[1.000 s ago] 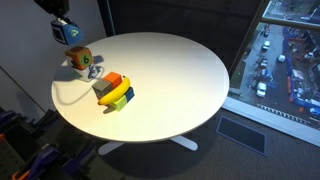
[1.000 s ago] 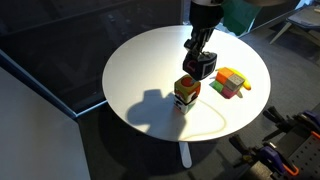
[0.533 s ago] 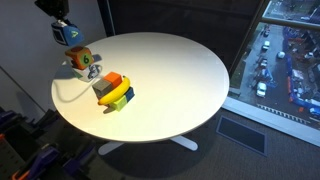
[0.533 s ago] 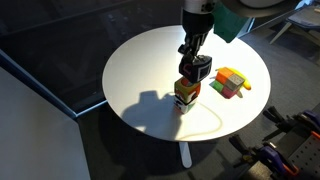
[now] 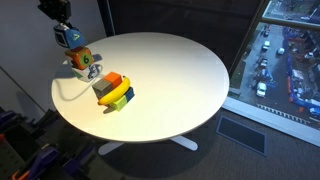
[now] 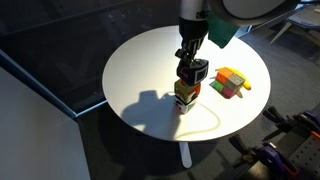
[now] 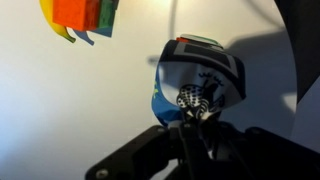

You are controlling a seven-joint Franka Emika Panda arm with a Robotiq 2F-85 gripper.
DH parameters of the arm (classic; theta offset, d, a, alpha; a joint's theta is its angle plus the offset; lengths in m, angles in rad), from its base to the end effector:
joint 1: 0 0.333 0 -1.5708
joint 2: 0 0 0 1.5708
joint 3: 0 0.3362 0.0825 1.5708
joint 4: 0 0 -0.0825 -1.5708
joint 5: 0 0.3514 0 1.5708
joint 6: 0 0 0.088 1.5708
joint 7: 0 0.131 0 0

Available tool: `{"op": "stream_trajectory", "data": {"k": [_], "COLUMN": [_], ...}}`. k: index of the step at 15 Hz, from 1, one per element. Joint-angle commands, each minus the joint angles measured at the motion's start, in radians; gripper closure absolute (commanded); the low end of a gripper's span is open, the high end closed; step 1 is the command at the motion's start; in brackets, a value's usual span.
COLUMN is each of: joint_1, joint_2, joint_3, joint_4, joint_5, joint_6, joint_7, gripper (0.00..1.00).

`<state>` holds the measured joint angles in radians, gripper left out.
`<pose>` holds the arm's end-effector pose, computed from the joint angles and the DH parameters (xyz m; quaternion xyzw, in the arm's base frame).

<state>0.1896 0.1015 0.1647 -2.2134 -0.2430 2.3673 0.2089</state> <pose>0.4958 0.1752 0.3568 0.9843 0.1556 0.0482 0.0681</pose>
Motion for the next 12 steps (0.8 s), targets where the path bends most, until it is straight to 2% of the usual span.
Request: {"op": "stream_trajectory", "data": {"k": [1,12], "joint_1": [0.009,0.013], "joint_2": [0.028,0.034], "joint_3": [-0.006,-0.008], "joint_4": [0.034,0.034], "joint_5": [-0.022,-0.015], "joint_6": [0.005,0.008], "joint_7": [0.028,0.021], "gripper": [0.95,0.95]}}
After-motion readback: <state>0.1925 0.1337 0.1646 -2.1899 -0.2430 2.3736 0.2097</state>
